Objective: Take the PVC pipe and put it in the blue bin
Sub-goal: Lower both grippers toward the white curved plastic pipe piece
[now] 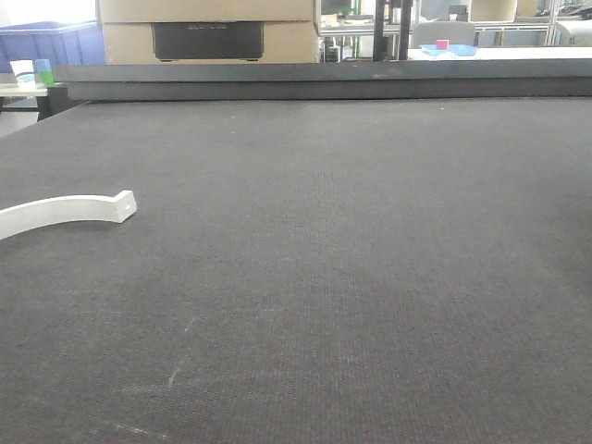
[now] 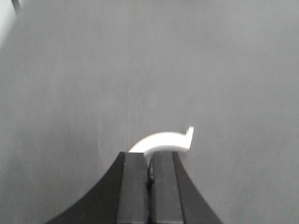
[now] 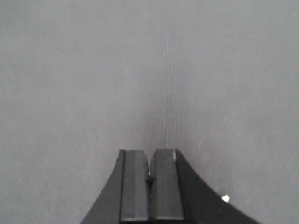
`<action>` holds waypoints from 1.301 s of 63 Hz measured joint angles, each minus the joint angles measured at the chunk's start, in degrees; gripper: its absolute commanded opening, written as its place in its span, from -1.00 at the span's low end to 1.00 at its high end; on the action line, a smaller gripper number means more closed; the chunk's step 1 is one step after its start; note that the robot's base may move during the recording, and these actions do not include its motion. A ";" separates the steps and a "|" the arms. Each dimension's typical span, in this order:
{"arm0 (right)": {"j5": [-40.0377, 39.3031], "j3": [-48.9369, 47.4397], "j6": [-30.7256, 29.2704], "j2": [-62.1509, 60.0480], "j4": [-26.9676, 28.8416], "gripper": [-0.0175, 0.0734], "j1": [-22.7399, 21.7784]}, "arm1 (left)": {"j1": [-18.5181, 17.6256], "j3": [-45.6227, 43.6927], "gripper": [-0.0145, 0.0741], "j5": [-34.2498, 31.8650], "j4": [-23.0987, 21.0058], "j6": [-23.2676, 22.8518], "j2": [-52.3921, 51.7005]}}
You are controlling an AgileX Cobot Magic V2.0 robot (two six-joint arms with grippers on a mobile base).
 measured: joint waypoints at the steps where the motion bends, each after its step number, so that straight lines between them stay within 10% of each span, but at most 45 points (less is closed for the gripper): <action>1: 0.00 0.00 0.00 0.75 0.00 -0.98 0.00 | 0.00 0.00 -0.92 0.34 -0.11 0.00 0.84; 32: -1.99 -0.14 0.00 14.49 0.60 -0.97 0.00 | 0.00 0.00 -0.92 2.42 -0.45 0.00 15.54; 70: 9.71 -4.01 22.42 28.84 -4.41 -0.94 8.61 | 0.00 0.00 -0.92 4.76 -5.29 0.00 15.85; 82: 10.27 -4.01 25.39 30.30 -4.90 -0.31 8.61 | 0.00 0.00 -0.92 6.90 -5.43 0.00 15.85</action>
